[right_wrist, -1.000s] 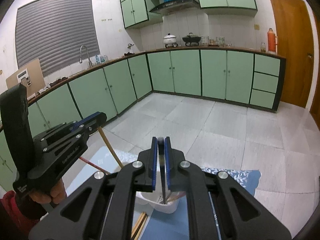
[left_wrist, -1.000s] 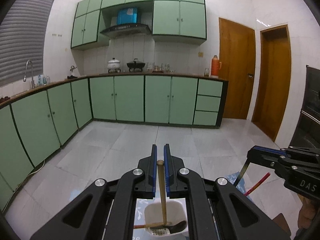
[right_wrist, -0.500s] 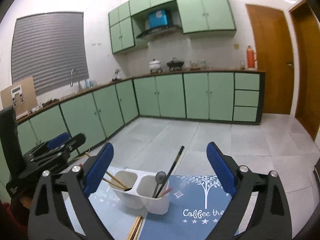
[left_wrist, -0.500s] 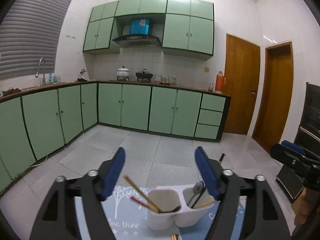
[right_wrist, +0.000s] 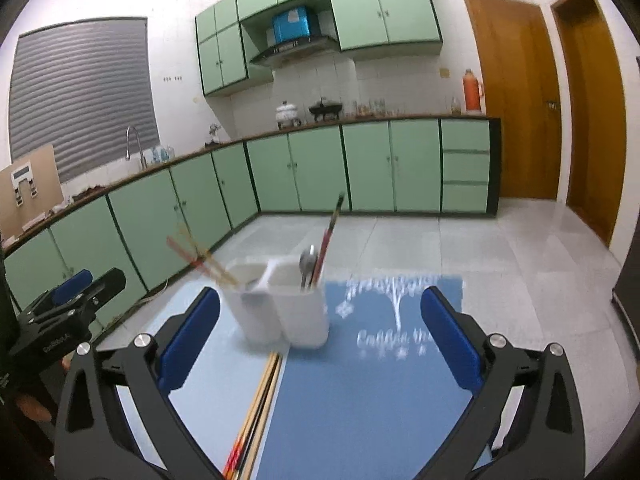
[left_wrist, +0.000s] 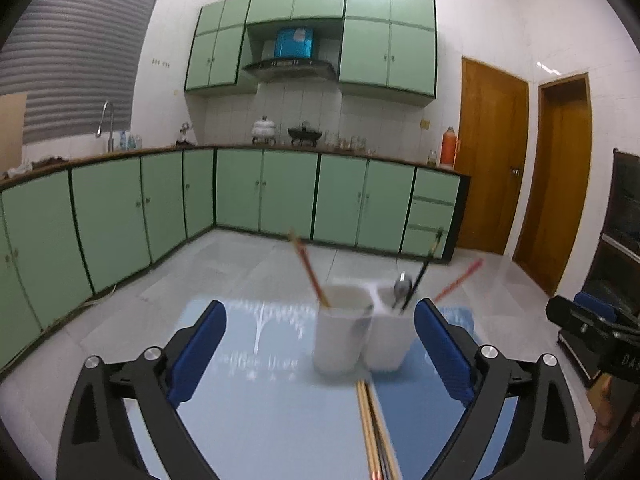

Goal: Organize utensils
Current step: 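Withdraw both grippers back over the remaining chopsticks on the mat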

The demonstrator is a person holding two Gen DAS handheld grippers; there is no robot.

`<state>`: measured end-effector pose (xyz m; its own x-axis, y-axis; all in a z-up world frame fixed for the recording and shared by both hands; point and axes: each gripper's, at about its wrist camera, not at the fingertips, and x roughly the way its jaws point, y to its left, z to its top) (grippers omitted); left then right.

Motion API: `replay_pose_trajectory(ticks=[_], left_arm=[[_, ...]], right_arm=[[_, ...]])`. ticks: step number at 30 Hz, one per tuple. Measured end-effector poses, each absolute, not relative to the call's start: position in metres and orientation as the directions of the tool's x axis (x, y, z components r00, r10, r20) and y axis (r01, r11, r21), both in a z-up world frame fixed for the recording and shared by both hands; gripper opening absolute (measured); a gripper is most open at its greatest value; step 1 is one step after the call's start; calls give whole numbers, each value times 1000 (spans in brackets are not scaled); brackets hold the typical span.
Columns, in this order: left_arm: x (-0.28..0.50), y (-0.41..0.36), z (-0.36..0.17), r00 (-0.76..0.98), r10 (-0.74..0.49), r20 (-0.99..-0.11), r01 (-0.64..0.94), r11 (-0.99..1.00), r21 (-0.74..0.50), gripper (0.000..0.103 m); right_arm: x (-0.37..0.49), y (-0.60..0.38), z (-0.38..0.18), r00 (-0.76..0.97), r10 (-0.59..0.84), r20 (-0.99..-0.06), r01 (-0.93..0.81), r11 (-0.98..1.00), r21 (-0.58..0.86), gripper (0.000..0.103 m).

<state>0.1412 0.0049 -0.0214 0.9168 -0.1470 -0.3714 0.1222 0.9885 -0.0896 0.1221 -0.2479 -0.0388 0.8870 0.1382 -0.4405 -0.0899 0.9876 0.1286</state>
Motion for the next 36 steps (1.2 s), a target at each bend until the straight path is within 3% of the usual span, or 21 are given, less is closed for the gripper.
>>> replay_pose_trajectory(ticks=[13, 27, 32, 36], left_arm=[[109, 15, -115, 815, -80, -574, 88, 996, -14, 93], [90, 23, -153, 764, -66, -641, 77, 997, -11, 93], [85, 28, -155, 756, -68, -651, 78, 997, -13, 93], [83, 33, -157, 751, -69, -656, 75, 997, -20, 93]], right_arm=[[83, -212, -130, 788, 159, -595, -110, 987, 118, 97], [58, -184, -175, 744, 130, -655, -95, 992, 89, 97], [57, -177, -184, 723, 131, -678, -107, 991, 78, 79], [56, -174, -188, 715, 132, -687, -109, 991, 76, 75]])
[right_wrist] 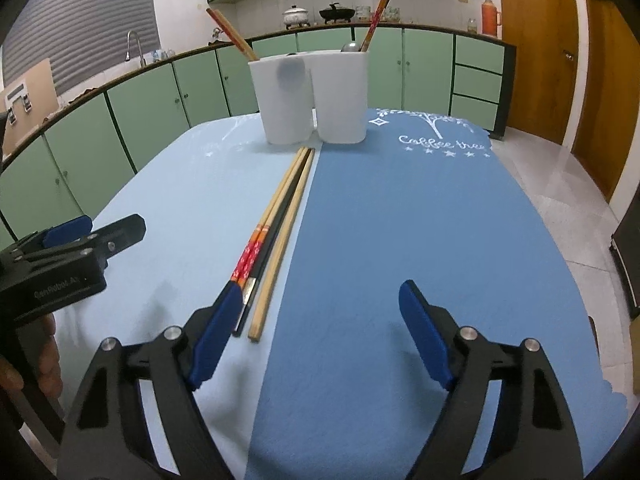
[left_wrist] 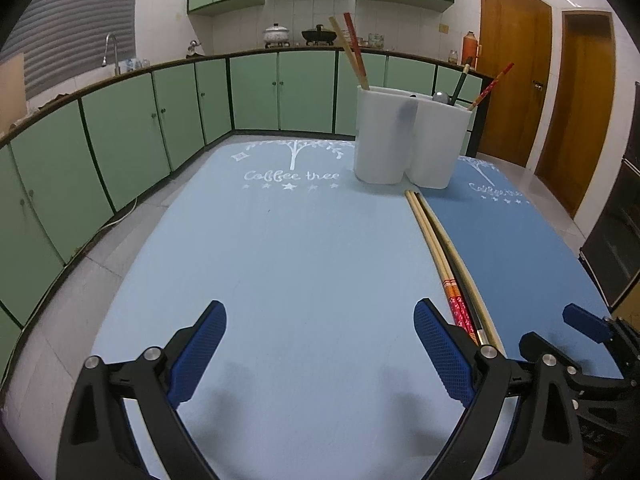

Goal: Organize utensils
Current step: 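Withdraw both grippers back over the remaining chopsticks on the mat, then close the right gripper on a plain wooden chopstick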

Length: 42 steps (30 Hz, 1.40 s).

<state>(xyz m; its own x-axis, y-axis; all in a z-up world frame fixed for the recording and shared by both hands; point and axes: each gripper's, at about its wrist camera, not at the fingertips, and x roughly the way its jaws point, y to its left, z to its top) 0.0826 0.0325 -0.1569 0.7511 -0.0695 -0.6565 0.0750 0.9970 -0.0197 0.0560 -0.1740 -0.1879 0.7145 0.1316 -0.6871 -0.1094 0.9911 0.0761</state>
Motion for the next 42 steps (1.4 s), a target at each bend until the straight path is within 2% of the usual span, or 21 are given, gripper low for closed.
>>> replay_pose_trajectory(ticks=[6, 14, 18, 21, 23, 25, 31, 36, 42], left_arm=[[81, 39, -158, 750, -68, -658, 66, 997, -27, 93], [80, 43, -158, 753, -73, -654, 62, 997, -40, 93], [79, 44, -158, 754, -78, -652, 64, 997, -45, 93], [79, 44, -158, 754, -80, -652, 64, 997, -48, 93], [79, 44, -158, 754, -81, -652, 64, 997, -51, 93], [78, 45, -158, 754, -84, -652, 65, 996, -53, 93], [78, 39, -158, 748, -94, -657, 82, 995, -50, 93], [77, 27, -158, 740, -113, -663, 113, 993, -44, 93], [80, 7, -165, 697, -159, -700, 165, 985, -59, 91]], right_arm=[[54, -166, -192, 707, 128, -696, -120, 991, 60, 65], [54, -157, -199, 680, 133, -721, -151, 988, 40, 44], [55, -150, -202, 666, 132, -734, -170, 985, 23, 36], [54, -146, -203, 666, 129, -735, -183, 983, 7, 25], [53, -145, -203, 667, 128, -734, -186, 983, 2, 12], [54, -147, -202, 666, 128, -735, -180, 984, 9, 7], [56, -152, -203, 662, 134, -737, -169, 985, 27, 10], [58, -160, -202, 654, 163, -739, -170, 983, 67, 7], [57, -183, -198, 678, 120, -726, -104, 992, 66, 6]])
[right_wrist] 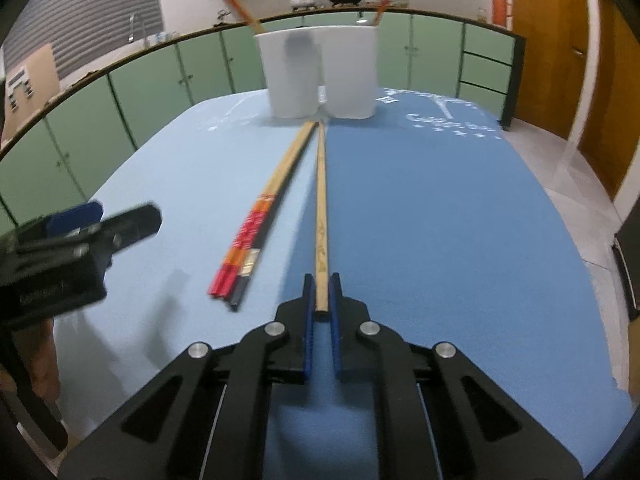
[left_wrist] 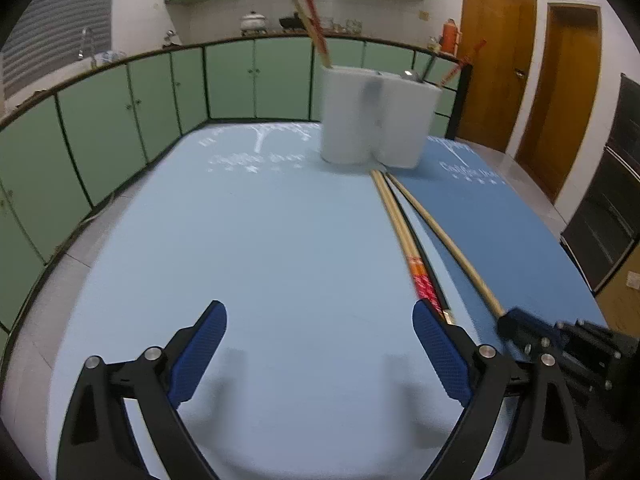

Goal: Organize utensils
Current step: 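Close the right gripper on a plain wooden chopstick, then close the left gripper on a red-banded chopstick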

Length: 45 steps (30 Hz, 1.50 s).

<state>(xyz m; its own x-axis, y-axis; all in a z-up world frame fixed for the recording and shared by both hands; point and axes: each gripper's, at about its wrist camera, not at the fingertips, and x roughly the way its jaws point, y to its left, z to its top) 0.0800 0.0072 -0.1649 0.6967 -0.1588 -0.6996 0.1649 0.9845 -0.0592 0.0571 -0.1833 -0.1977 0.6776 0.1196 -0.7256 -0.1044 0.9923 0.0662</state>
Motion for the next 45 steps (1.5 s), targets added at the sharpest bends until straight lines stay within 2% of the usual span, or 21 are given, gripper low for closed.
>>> replay_pose_trajectory(ticks=[8, 10, 20, 26, 28, 33, 36, 38, 40, 42, 45], left_arm=[[88, -19, -180, 653, -180, -735, 195, 979, -67, 85], [91, -24, -186, 640, -176, -748, 192, 979, -66, 81], [95, -31, -190, 623, -171, -764, 197, 979, -58, 78], [97, -36, -191, 619, -152, -770, 191, 981, -39, 70], [97, -37, -191, 623, -134, -771, 187, 982, -19, 57], [95, -30, -189, 626, -115, -771, 163, 986, -14, 42], [96, -30, -189, 625, -114, -773, 158, 987, -18, 39], [96, -34, -190, 625, -115, -772, 164, 986, -14, 33], [95, -37, -189, 622, -131, -772, 178, 984, -24, 19], [94, -40, -189, 620, -149, -770, 195, 980, -33, 9], [93, -38, -189, 620, -147, -771, 189, 981, -35, 6]], right_arm=[[55, -211, -199, 695, 65, -716, -13, 997, 77, 6], [54, -216, -200, 695, 57, -716, 1, 997, 81, 6], [53, -218, -202, 690, 69, -720, -1, 996, 95, 6], [53, -218, -201, 689, 70, -721, 1, 995, 98, 6], [53, -218, -201, 690, 69, -721, 3, 995, 98, 6], [53, -219, -201, 688, 70, -722, 6, 995, 102, 6], [55, -215, -203, 679, 83, -729, -12, 995, 101, 6], [55, -213, -204, 677, 78, -732, -19, 996, 89, 6], [57, -212, -204, 672, 80, -736, -24, 996, 86, 7], [57, -211, -204, 670, 77, -739, -29, 997, 78, 6], [56, -214, -204, 665, 71, -743, -14, 996, 83, 6]])
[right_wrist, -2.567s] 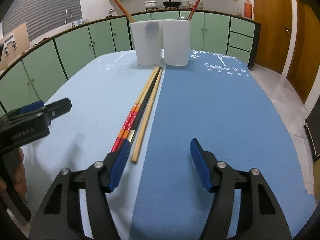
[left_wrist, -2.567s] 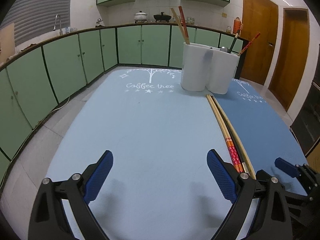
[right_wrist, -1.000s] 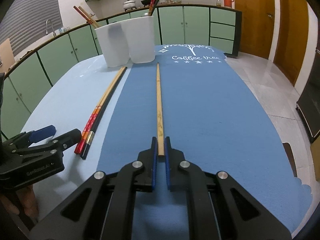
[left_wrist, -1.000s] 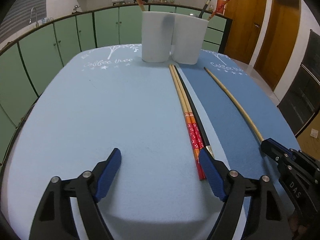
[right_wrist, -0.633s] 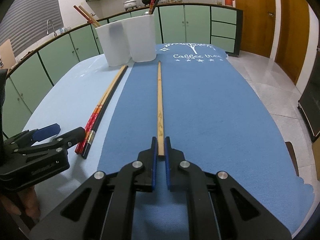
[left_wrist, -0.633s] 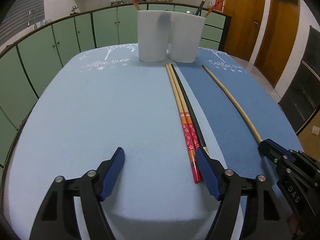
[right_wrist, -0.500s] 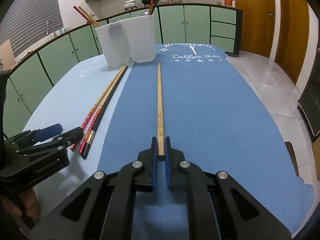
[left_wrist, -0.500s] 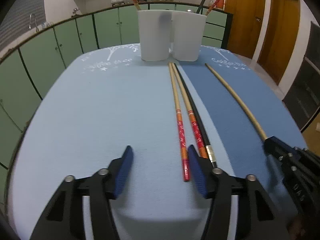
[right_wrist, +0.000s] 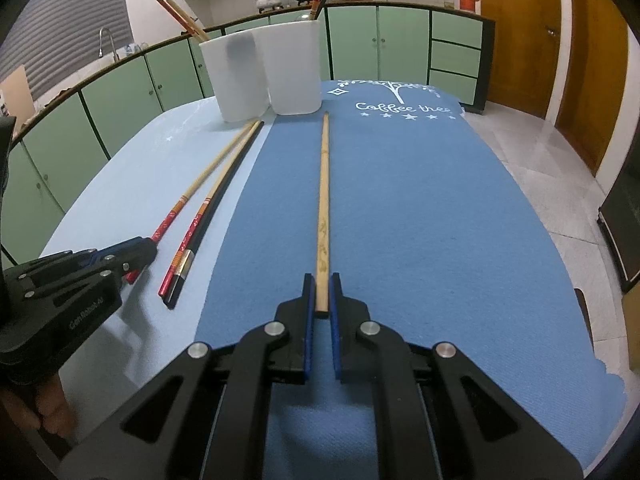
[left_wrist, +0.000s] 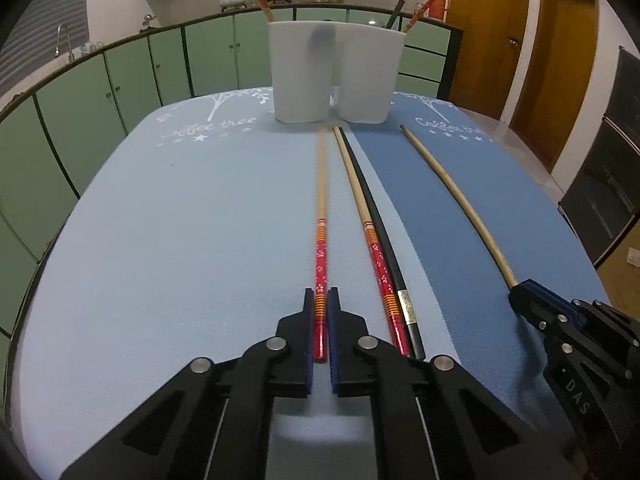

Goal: Organize utensils

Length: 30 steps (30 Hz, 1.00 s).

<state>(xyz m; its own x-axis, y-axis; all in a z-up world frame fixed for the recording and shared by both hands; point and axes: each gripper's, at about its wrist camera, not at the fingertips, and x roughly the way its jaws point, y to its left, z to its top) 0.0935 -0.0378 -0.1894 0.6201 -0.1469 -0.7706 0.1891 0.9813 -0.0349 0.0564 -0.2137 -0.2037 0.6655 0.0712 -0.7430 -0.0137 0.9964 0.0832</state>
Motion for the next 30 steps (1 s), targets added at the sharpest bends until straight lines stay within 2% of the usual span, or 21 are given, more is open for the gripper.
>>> replay_pose_trajectory(ticks=[11, 14, 15, 16, 18, 21, 23, 25, 30], left_arm=[[117, -7, -188, 621, -98, -778, 80, 995, -61, 6], [122, -4, -185, 628, -102, -772, 65, 995, -79, 6], [120, 0, -182, 642, -104, -759, 53, 994, -92, 10], [117, 4, -178, 661, -112, -742, 48, 993, -106, 21], [110, 11, -168, 707, -120, -697, 40, 991, -130, 35], [100, 21, -155, 744, -136, -654, 49, 988, -149, 35], [95, 24, -152, 752, -130, -647, 56, 989, -134, 35], [88, 26, -151, 764, -121, -634, 61, 991, -115, 35], [72, 20, -157, 776, -128, -618, 88, 992, -95, 36]], right_arm=[[85, -219, -202, 649, 68, -758, -4, 996, 86, 6], [83, -223, -197, 669, 75, -740, 3, 995, 104, 11], [80, -225, -196, 679, 77, -730, 5, 994, 110, 12], [75, -228, -192, 698, 79, -711, 7, 993, 117, 15], [68, -233, -183, 734, 74, -675, 17, 992, 127, 16], [59, -240, -168, 774, 70, -630, 16, 991, 129, 22], [54, -242, -163, 787, 66, -614, 10, 993, 120, 31], [50, -243, -162, 795, 64, -603, 10, 993, 118, 34], [41, -233, -171, 797, 85, -598, -24, 994, 110, 35]])
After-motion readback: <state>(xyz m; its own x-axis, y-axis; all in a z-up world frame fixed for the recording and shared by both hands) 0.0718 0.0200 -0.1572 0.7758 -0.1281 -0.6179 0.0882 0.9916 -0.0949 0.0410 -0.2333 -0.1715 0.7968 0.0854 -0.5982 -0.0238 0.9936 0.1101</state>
